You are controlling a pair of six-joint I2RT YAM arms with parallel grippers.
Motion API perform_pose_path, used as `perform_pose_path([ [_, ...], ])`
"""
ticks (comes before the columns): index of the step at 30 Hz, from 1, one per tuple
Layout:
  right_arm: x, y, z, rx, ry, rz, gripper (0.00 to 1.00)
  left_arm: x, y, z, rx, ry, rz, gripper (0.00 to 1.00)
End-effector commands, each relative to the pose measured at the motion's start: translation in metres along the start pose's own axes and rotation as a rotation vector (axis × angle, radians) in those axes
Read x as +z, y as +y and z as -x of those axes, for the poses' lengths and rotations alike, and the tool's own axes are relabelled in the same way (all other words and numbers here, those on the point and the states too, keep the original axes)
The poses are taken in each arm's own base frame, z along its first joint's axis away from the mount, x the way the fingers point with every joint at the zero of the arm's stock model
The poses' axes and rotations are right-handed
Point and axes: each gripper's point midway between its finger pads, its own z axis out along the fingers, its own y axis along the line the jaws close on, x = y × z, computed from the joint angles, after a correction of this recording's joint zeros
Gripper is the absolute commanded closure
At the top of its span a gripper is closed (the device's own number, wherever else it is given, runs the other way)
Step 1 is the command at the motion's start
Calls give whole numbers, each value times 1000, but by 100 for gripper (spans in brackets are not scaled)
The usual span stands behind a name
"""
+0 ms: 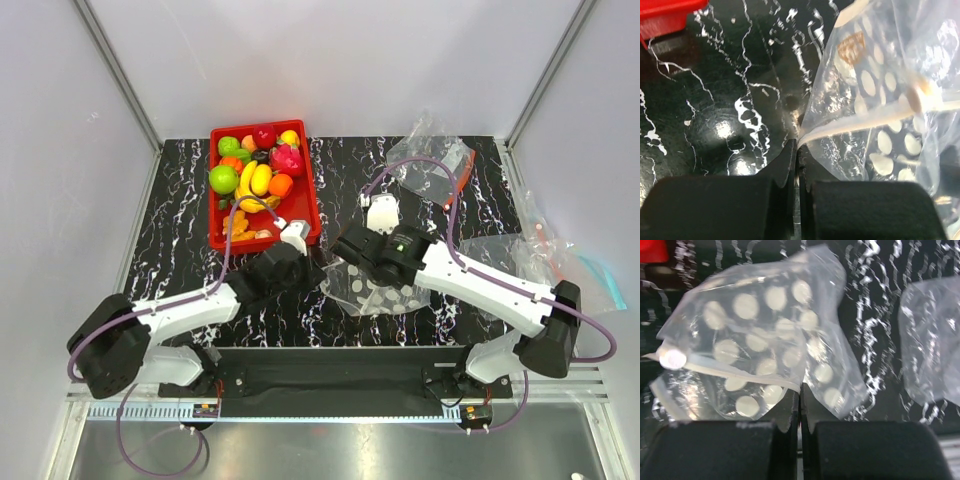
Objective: Place the food in the zip-top bag and seal the zipper
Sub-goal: Open the zipper of the food storage bag.
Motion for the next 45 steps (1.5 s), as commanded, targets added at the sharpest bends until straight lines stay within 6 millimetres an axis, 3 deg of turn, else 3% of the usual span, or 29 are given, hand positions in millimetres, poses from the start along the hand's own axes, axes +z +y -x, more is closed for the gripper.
perform_pose_path([
  [1,-11,-57,-6,-61,-1,-239,100,9,6,7,31,-26,42,98],
  [4,-14,-64,-4,-43,-19,-255,97,14,9,2,34,-14,47,93],
  [7,-17,-69,-1,-30,-31,-261,95,16,13,1,53,-15,56,81],
  [10,-15,-61,2,-33,-33,-234,95,16,14,1,67,-10,62,65],
  [11,-12,-56,3,-41,-38,-218,95,15,11,4,74,-13,52,55],
  [13,-8,-49,2,-44,-31,-206,95,12,4,7,80,-10,25,47],
  [18,25,-25,-2,-72,1,-188,100,-6,-20,31,113,-50,-41,25],
  [22,42,-20,-1,-73,30,-188,100,-19,-15,44,139,-64,17,16],
  [26,54,-20,2,-82,55,-190,100,-24,3,60,71,-115,52,9],
  [32,53,-34,5,-105,84,-239,100,-35,22,84,22,-167,56,4],
  [38,39,-40,11,-88,82,-217,100,-42,77,133,-81,-231,189,1],
  [39,38,-39,11,-85,83,-210,100,-45,104,148,-108,-249,312,1],
  [40,37,-39,10,-86,88,-201,100,-48,116,156,-121,-261,364,1],
  [41,36,-39,12,-82,83,-195,100,-50,127,162,-141,-267,411,1],
  [42,36,-39,10,-86,85,-193,100,-51,153,163,-179,-258,500,1],
  [43,35,-39,10,-87,88,-189,100,-53,155,179,-200,-287,515,1],
  [45,35,-37,9,-94,91,-172,100,-48,183,178,-242,-248,622,1],
])
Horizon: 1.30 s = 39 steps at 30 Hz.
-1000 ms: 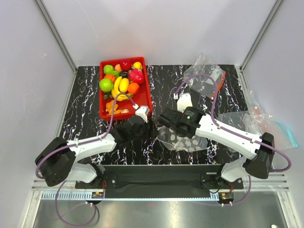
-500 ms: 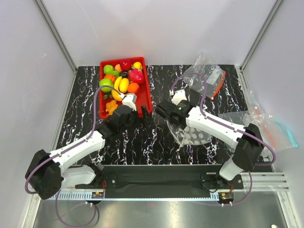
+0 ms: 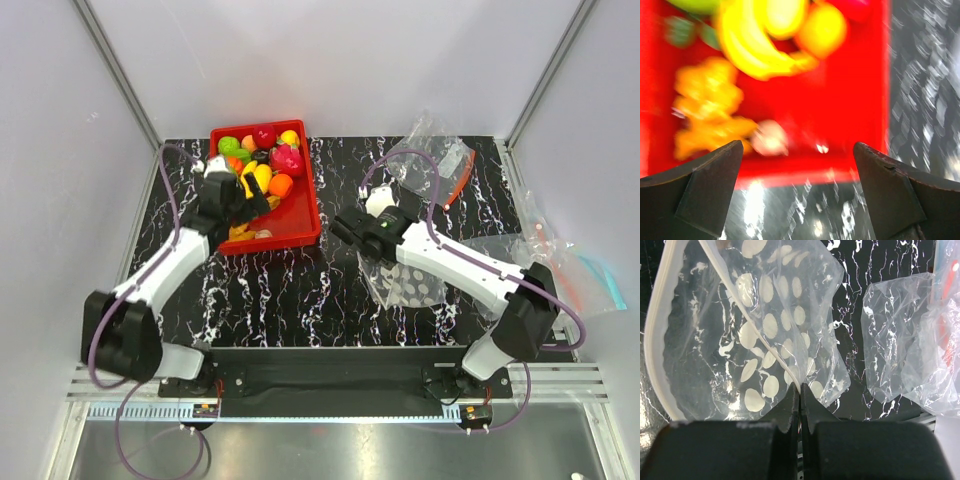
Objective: Place the food in the zip-top bag and seal the zipper
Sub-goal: Open the zipper of the food storage bag, then pick up the fake fruit from the bin.
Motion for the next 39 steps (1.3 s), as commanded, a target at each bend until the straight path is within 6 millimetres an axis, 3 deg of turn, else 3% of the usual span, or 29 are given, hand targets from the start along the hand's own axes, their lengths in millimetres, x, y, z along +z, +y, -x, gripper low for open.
perform_pose_path([
  [1,-13,-8,11,17,-28,44,100,15,21,36,-44,-40,168,1],
  [3,-13,-6,11,8,-33,56,100,37,35,27,-25,34,253,1],
  [4,-14,-7,12,6,-37,60,100,43,27,43,-31,19,257,1],
  [5,-14,-6,13,4,-39,65,100,60,36,30,-23,72,300,1],
  [8,-17,-3,16,0,-50,93,100,85,40,23,-28,112,335,1],
  [13,-19,2,18,0,-64,137,100,116,43,23,-45,101,359,1],
  [18,-17,10,15,-10,-61,174,100,138,62,19,-61,107,434,1],
  [22,-17,16,18,-10,-67,197,100,143,71,21,-94,51,460,1],
  [27,-17,22,19,-19,-72,222,100,139,57,20,-126,45,364,1],
  [33,-19,20,22,-15,-75,217,100,110,55,15,-183,-5,307,1],
  [39,-20,21,22,-12,-76,225,100,90,47,29,-230,-77,251,1],
])
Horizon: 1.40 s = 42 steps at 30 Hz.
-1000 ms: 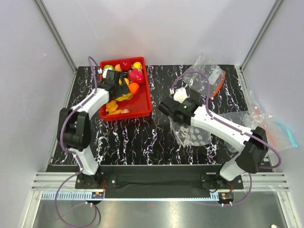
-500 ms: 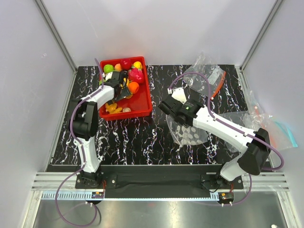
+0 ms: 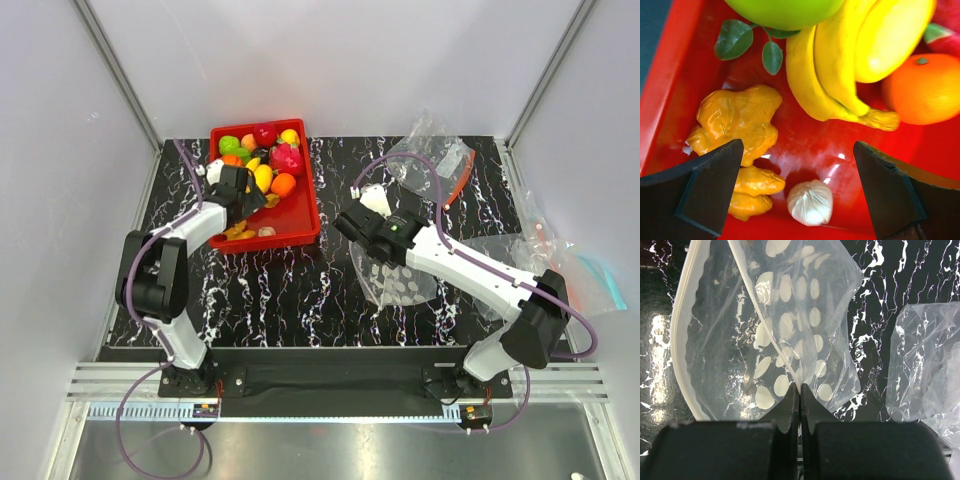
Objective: Place the food in the zip-top bag and seal the zipper
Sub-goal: Pick up the fake fruit from the bin.
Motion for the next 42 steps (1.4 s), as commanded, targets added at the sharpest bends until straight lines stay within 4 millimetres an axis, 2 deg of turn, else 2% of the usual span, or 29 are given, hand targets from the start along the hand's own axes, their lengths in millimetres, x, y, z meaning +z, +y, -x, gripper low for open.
perform_pose_path([
  [1,-9,-1,14,36,-45,29,100,-18,-21,34,-98,-116,-96,1],
  [4,-10,-1,15,37,-48,34,100,-16,-22,44,-126,-135,-68,1],
  [5,-10,-1,16,38,-50,34,100,-10,-20,40,-122,-115,-43,1],
  [10,-11,1,18,33,-54,46,100,16,-26,42,-142,-118,5,1],
  [15,-13,1,18,32,-53,55,100,32,-34,56,-191,-180,0,1],
  [16,-14,0,18,34,-56,56,100,40,-32,50,-182,-165,20,1],
  [17,-14,0,17,31,-55,57,100,39,-31,56,-181,-164,54,1],
  [19,-15,-1,17,35,-60,60,100,48,-25,51,-182,-145,110,1],
  [20,-15,-1,17,35,-60,62,100,49,-15,48,-185,-144,163,1],
  [21,-16,-2,17,34,-62,63,100,49,-17,52,-204,-155,166,1],
  [22,-16,-1,17,36,-62,65,100,53,-17,50,-200,-149,170,2],
  [25,-18,-2,18,37,-67,66,100,59,-23,49,-182,-133,147,17],
  [26,-18,-2,18,38,-68,68,100,59,-25,49,-178,-127,137,23],
  [27,-18,-1,18,37,-67,70,100,59,-24,49,-162,-128,136,34],
  [29,-17,-1,17,35,-63,70,100,47,-24,56,-155,-160,117,42],
  [30,-17,0,17,35,-63,73,100,40,-25,58,-146,-176,102,50],
  [31,-17,-1,16,37,-62,73,100,26,-23,60,-149,-199,71,53],
  [33,-17,-1,16,40,-64,73,100,11,-21,60,-144,-200,45,59],
  [34,-17,-1,16,38,-66,73,100,-7,-24,70,-155,-221,15,65],
  [35,-18,-2,17,41,-65,74,100,-11,-19,60,-142,-195,10,67],
  [36,-19,-1,19,44,-71,78,100,-18,-18,61,-129,-193,-5,69],
  [37,-20,-1,20,48,-73,82,100,-34,-21,65,-131,-198,-33,72],
  [38,-20,-1,20,50,-74,85,100,-39,-18,59,-119,-181,-42,72],
  [39,-21,-1,20,51,-74,89,100,-54,-21,64,-111,-196,-70,72],
  [41,-23,0,21,53,-78,96,100,-63,-20,54,-81,-171,-105,72],
  [42,-23,-1,22,58,-80,98,100,-75,-22,57,-81,-178,-134,72],
])
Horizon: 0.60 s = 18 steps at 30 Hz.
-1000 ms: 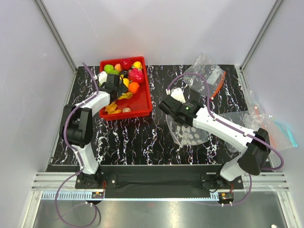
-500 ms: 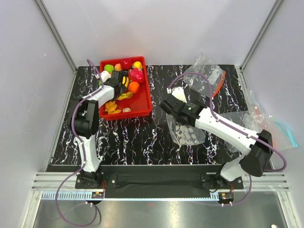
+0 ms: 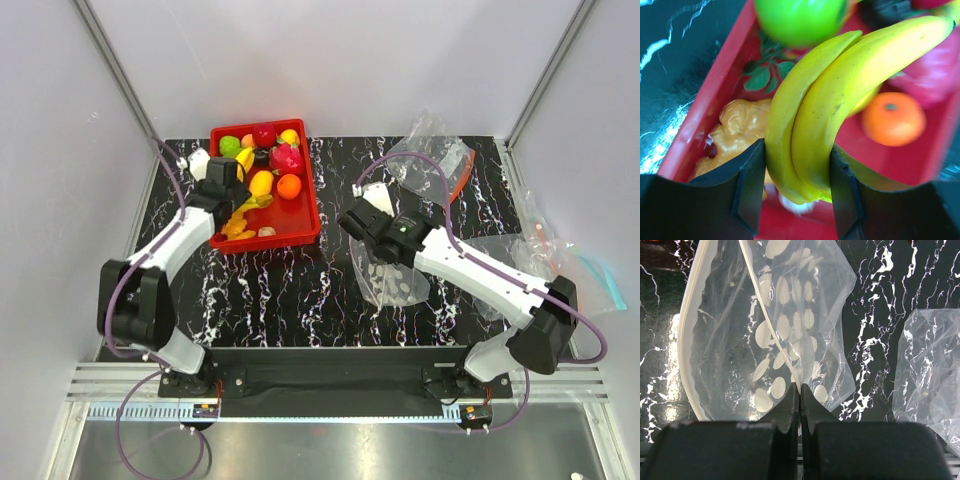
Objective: Place the food in the zip-top bag and seal the zipper
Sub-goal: Pick up the fake fruit from the bin.
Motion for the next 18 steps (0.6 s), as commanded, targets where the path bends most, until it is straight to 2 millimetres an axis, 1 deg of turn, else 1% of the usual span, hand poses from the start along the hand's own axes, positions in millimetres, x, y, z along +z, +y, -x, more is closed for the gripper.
perform_pose_path([
  [1,-13,-2,18,44,-60,43,100,-34,-19,16,13,-30,-142,72],
  [2,-14,-2,17,42,-61,45,100,-39,-21,11,25,-5,-167,72],
  [4,-15,-1,20,44,-70,51,100,-52,-20,8,30,11,-201,72],
  [5,-16,0,21,48,-72,58,100,-58,-23,2,38,39,-239,72],
  [6,-16,0,22,48,-73,58,100,-68,-23,2,36,41,-269,73],
  [8,-17,2,25,50,-77,66,100,-82,-32,-7,41,76,-354,73],
  [9,-17,3,26,47,-76,67,100,-93,-33,-12,45,85,-401,74],
  [10,-18,3,30,54,-87,69,100,-103,-42,-16,47,100,-465,75],
  [11,-16,4,31,51,-86,68,100,-110,-45,-17,43,98,-485,75],
  [12,-16,5,32,47,-88,70,100,-128,-55,-23,64,111,-550,75],
  [14,-13,7,34,47,-84,71,100,-144,-58,-30,106,122,-575,75],
  [15,-11,8,34,45,-79,69,100,-156,-61,-31,119,116,-598,75],
  [16,-10,8,35,45,-77,67,100,-167,-63,-43,153,138,-615,75],
  [17,-7,9,34,39,-70,61,100,-175,-65,-48,177,144,-634,75],
  [18,-6,9,35,40,-70,59,100,-189,-67,-51,196,130,-653,75],
])
